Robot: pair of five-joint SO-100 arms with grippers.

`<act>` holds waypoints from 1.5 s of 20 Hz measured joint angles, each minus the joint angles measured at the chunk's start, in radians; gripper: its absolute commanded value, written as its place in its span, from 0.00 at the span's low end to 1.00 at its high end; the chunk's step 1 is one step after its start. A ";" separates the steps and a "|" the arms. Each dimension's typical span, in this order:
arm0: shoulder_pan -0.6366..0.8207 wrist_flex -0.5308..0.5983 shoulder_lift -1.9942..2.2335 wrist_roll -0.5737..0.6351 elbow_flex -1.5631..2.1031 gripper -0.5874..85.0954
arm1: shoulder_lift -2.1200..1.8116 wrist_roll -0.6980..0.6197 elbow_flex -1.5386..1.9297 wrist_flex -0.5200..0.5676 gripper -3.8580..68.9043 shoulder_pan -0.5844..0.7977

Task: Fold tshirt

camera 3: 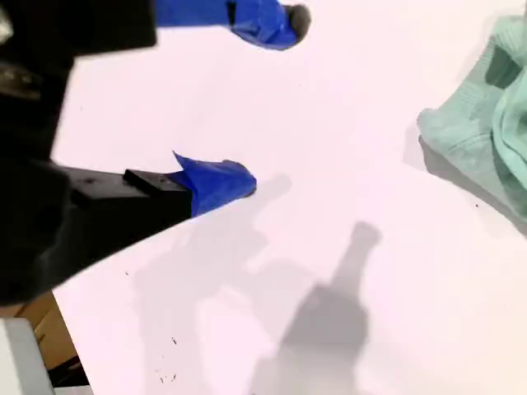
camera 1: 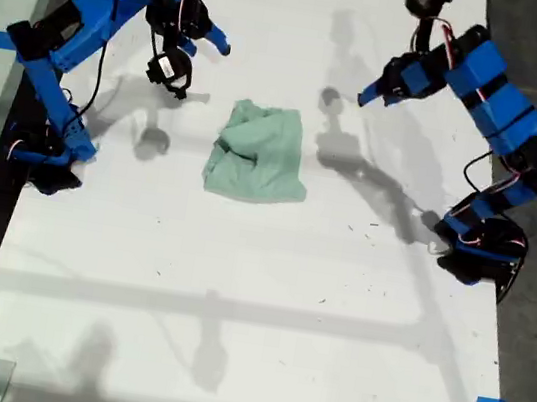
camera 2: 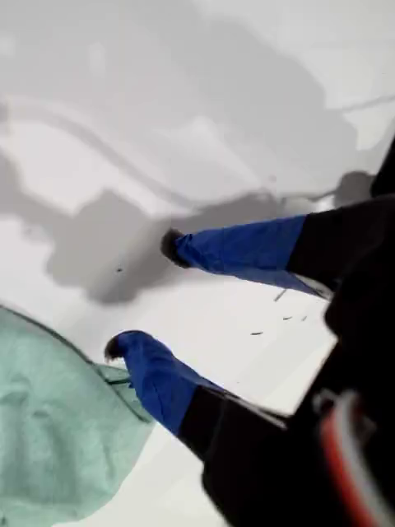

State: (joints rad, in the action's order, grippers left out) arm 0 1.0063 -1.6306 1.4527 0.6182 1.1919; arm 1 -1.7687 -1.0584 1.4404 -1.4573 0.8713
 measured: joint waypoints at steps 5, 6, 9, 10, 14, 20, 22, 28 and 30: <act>-0.123 0.149 0.267 -0.009 0.387 0.23 | -0.505 0.078 0.554 0.028 0.32 -0.014; -0.166 0.184 0.342 -0.017 0.483 0.22 | -0.595 0.117 0.649 0.034 0.32 -0.049; -0.337 0.295 0.583 -0.123 0.775 0.18 | -0.881 0.270 0.904 0.078 0.28 -0.201; -0.396 0.325 0.667 -0.178 0.870 0.17 | -0.965 0.327 0.969 0.100 0.27 -0.261; -0.526 0.454 0.931 -0.341 1.223 0.10 | -1.163 0.548 1.238 0.210 0.13 -0.456; -0.672 0.773 1.261 -0.531 1.634 0.03 | -1.615 0.746 1.575 0.213 0.03 -0.609; -0.704 0.854 1.393 -0.563 1.767 0.01 | -1.666 0.787 1.611 0.207 0.03 -0.626; -0.724 0.641 2.037 -0.675 1.987 0.11 | -1.703 0.917 1.631 0.201 0.12 -0.641; -0.770 0.600 2.039 -0.681 1.991 0.28 | -1.707 0.816 1.631 0.202 0.12 -0.609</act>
State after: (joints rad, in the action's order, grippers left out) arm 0 0.2362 -1.0308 3.4913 -0.0629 3.1830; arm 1 -3.4760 -0.2424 3.0710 -1.2548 0.2623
